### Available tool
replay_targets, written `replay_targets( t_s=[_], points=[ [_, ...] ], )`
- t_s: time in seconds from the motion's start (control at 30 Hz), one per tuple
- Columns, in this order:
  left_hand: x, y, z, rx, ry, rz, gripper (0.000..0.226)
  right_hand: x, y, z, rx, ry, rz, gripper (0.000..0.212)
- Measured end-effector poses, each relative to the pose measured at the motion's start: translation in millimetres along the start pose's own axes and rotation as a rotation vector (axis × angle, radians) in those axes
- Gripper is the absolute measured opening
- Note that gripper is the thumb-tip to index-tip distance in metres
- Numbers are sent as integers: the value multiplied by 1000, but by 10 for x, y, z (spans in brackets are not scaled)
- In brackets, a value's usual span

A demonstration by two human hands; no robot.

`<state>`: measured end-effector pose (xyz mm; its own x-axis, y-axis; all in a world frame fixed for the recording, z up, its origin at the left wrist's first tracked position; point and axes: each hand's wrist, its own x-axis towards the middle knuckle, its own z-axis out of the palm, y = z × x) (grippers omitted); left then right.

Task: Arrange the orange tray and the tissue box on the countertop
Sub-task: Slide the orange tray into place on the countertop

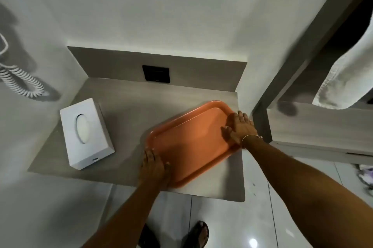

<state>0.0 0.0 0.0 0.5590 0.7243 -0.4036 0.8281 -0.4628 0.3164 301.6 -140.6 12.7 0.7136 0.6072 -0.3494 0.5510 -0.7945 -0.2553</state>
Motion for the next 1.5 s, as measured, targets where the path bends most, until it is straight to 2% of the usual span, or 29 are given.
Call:
replay_targets(
  t_s=[0.17,0.37,0.5,0.73,0.93,1.17,1.27,1.5],
  points=[
    [-82,132,101,-189,-67,-124,80,19,25,19,60,-53,81,79],
    [-57,273,80,-373,-38,-176,73,-46,-42,19,142,-52,85,72],
    [-80,278,80,-472,16,-163,66,-37,-59,-66,287,-56,123,50],
    [112,68,-116,-659,51,-156,63,-47,-116,-101,622,10,258,29],
    [707,-195,-626,-666,75,-49,56,-114,-299,-76,791,71,344,15],
    [1667,-337,-1153,-572,-44,86,58,53,-681,-40,863,160,466,24],
    [2006,-371,-1171,-549,-53,98,42,181,-788,13,873,190,514,30],
    [2414,-448,-1145,-540,-75,75,55,323,-947,123,865,207,527,30]
  ],
)
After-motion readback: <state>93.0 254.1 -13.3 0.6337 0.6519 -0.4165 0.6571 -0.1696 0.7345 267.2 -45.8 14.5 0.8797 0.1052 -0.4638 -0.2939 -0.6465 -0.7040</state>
